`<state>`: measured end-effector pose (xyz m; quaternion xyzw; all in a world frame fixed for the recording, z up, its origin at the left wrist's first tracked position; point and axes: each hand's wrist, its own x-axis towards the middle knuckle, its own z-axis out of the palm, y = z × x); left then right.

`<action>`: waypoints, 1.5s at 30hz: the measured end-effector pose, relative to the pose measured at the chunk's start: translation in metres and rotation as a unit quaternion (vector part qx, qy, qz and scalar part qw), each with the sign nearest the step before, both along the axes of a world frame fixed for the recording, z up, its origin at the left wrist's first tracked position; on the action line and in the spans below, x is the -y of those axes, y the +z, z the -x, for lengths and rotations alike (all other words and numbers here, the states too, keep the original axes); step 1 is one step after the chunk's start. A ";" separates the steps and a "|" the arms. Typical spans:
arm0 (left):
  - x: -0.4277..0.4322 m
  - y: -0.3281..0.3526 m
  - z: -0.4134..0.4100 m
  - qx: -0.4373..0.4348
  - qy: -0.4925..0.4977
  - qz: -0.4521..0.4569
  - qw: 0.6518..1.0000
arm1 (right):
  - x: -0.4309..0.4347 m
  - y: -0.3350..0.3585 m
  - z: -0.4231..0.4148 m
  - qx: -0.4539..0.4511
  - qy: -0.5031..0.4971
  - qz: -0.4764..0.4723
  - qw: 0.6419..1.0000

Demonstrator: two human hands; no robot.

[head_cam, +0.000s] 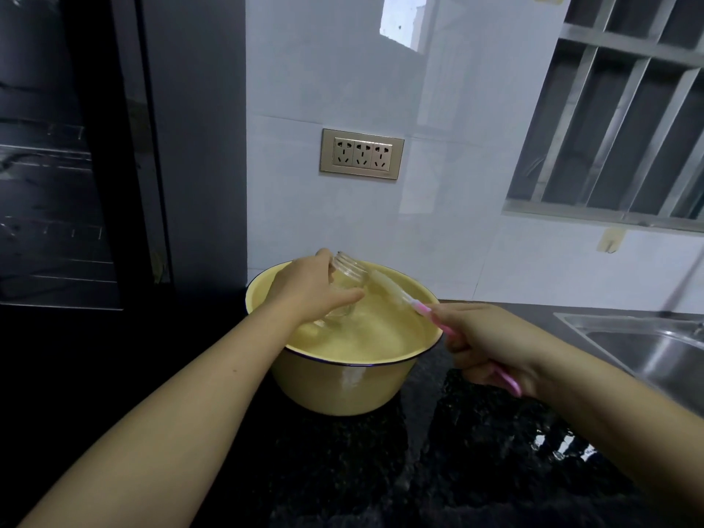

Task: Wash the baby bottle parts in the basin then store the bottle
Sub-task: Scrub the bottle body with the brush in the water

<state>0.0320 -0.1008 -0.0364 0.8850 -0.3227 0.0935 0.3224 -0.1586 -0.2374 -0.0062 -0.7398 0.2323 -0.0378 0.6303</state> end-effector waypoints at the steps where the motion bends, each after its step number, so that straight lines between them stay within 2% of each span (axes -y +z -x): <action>1: 0.000 0.000 0.000 -0.014 -0.013 0.020 1.000 | 0.000 0.000 -0.003 -0.001 -0.005 -0.012 1.000; 6: -0.003 -0.002 0.000 -0.122 -0.149 0.133 0.972 | 0.005 0.003 -0.014 -0.004 -0.008 -0.025 1.000; 12: -0.007 0.004 0.004 -0.240 -0.245 0.198 0.918 | 0.013 0.010 -0.019 -0.014 0.040 -0.049 0.998; 15: -0.008 0.005 0.004 -0.272 -0.264 0.185 0.907 | 0.015 0.013 -0.026 -0.010 0.050 -0.026 0.998; 20: -0.006 0.003 0.001 -0.266 -0.243 0.140 0.922 | 0.013 0.007 -0.035 0.003 0.045 0.067 0.997; 26: -0.006 0.000 -0.009 -0.226 -0.120 0.137 0.957 | 0.005 0.003 -0.026 0.046 0.038 0.091 0.994; 28: -0.005 0.002 -0.008 -0.222 -0.088 0.144 0.960 | 0.005 0.005 -0.022 0.054 0.035 0.141 0.988; 30: -0.004 0.006 -0.004 -0.220 -0.066 0.154 0.961 | 0.011 0.006 -0.020 0.039 0.035 0.294 0.954; 33: -0.004 0.008 -0.001 -0.229 -0.053 0.164 0.958 | 0.022 0.010 -0.021 -0.021 0.031 0.533 0.845; 36: -0.004 0.009 0.001 -0.224 -0.044 0.154 0.961 | 0.017 0.016 -0.025 -0.082 0.075 0.676 0.728; 38: -0.005 0.010 0.002 -0.218 -0.047 0.140 0.965 | 0.010 0.020 -0.029 -0.112 0.121 0.730 0.664; 40: -0.006 0.013 0.004 -0.215 -0.050 0.131 0.966 | 0.004 0.023 -0.036 -0.128 0.150 0.755 0.625; 45: -0.011 0.013 0.004 -0.235 -0.047 0.159 0.958 | -0.008 0.014 -0.056 -0.141 0.191 0.774 0.588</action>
